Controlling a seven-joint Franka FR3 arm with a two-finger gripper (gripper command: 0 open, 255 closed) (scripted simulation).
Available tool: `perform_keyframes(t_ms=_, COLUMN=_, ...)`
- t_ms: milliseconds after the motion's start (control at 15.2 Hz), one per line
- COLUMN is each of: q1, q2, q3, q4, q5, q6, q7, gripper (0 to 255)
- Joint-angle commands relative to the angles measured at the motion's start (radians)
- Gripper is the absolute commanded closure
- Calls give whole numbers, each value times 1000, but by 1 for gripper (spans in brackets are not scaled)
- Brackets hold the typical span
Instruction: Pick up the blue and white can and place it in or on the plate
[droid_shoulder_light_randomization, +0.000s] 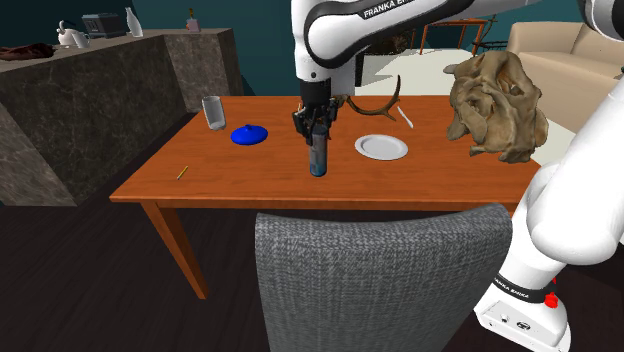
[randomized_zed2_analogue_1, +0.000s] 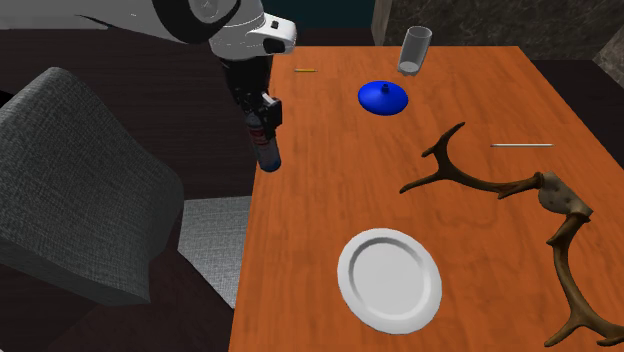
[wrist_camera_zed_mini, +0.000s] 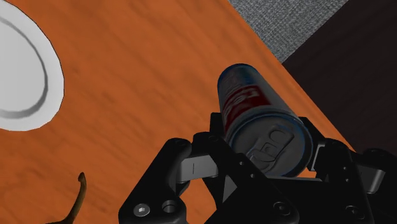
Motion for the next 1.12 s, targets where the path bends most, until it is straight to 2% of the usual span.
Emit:
perform_keyframes(t_ms=0, q1=-1, q2=-4, q3=-1, q4=25, q5=1, q6=-29, q7=-3, gripper=255)
perform_keyframes(t_ms=198, q1=-1, q2=-7, q3=-1, q4=55, q5=2, q6=-62, q7=-5, gripper=255)
perform_keyframes(t_ms=660, q1=-77, q2=-59, q3=-93, q4=25, q5=-3, q6=-75, q7=-172, gripper=255)
perform_keyframes(t_ms=1056, q1=-140, q2=-65, q3=-175, q4=43, q5=-14, q6=-91, q7=-316, gripper=255)
